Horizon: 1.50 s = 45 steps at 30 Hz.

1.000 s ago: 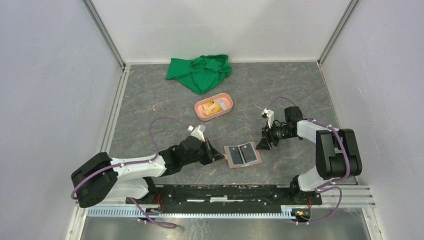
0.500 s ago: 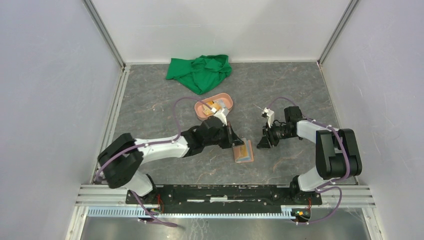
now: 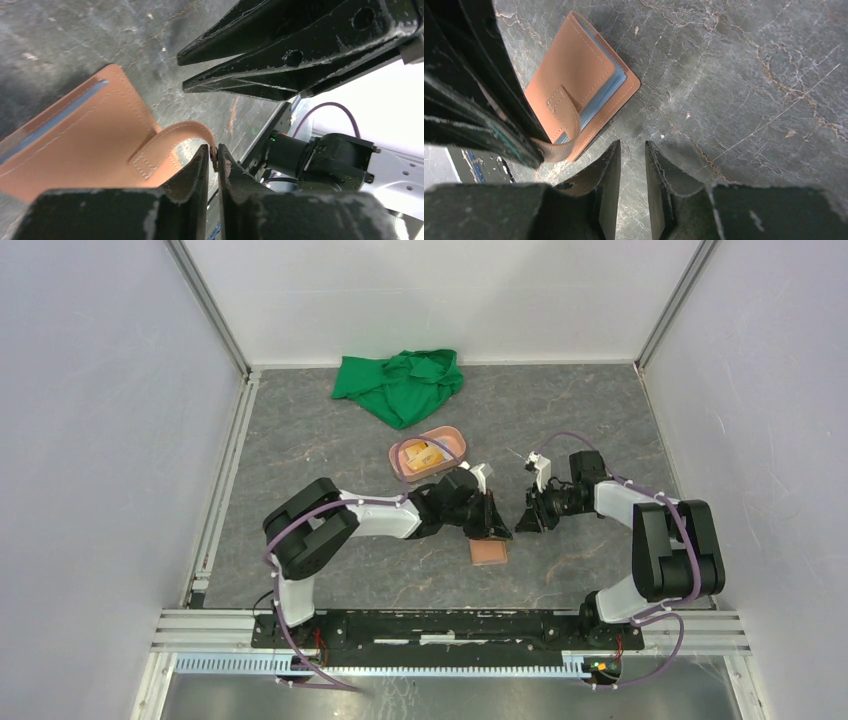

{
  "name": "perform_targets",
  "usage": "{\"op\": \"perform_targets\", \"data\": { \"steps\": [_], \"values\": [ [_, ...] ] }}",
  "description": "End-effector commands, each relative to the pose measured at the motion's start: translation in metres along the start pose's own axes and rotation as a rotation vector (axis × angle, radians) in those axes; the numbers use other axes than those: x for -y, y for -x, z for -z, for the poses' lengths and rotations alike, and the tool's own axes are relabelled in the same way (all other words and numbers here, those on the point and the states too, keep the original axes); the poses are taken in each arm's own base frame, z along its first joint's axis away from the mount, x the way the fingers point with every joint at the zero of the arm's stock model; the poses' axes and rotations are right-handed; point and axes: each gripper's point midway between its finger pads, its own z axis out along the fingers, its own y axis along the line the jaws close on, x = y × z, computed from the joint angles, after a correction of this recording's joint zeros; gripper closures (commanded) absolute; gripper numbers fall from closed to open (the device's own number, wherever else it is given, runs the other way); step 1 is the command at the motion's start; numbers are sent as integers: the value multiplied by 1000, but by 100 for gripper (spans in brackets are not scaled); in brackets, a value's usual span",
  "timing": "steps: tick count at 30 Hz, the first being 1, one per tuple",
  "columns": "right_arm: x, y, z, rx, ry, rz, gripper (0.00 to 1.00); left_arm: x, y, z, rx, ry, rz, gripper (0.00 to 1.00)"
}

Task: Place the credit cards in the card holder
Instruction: Close the card holder at the center of the board.

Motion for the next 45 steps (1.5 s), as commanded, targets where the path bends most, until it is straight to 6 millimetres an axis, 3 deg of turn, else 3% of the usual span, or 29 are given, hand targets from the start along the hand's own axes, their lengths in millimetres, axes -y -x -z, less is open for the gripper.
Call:
{"op": "perform_targets", "data": {
  "steps": [1,3,6,10,14,16,19,23,25,27,30,36,45],
  "values": [
    [5,20,6,46,-28,39,69,41,10,-6,-37,-142,13,75],
    [4,21,7,51,-27,43,69,55,18,-3,-25,-173,-10,59],
    [2,24,9,63,-24,58,68,72,32,14,31,-201,-76,44],
    [-2,26,11,77,-8,75,67,90,51,51,136,-175,-201,36],
    [-4,29,13,82,-1,99,66,96,56,80,190,-153,-289,33],
    [-3,31,14,84,-13,112,65,88,55,95,230,-120,-319,32],
    [-5,34,17,100,-16,135,63,61,55,119,329,-33,-315,33],
    [-8,33,16,101,0,140,62,-9,35,144,416,133,-178,39],
    [-8,31,14,95,7,132,62,-42,19,152,428,203,-75,53],
    [-8,27,12,82,14,121,64,-63,-2,150,388,207,-21,63],
    [-8,21,6,52,17,116,67,-62,-15,136,330,149,-1,66],
    [-17,6,-11,-14,79,76,79,-50,-8,95,267,97,3,58],
    [-21,-13,-31,-123,96,51,82,-49,-11,59,221,19,90,52]
  ]
}}
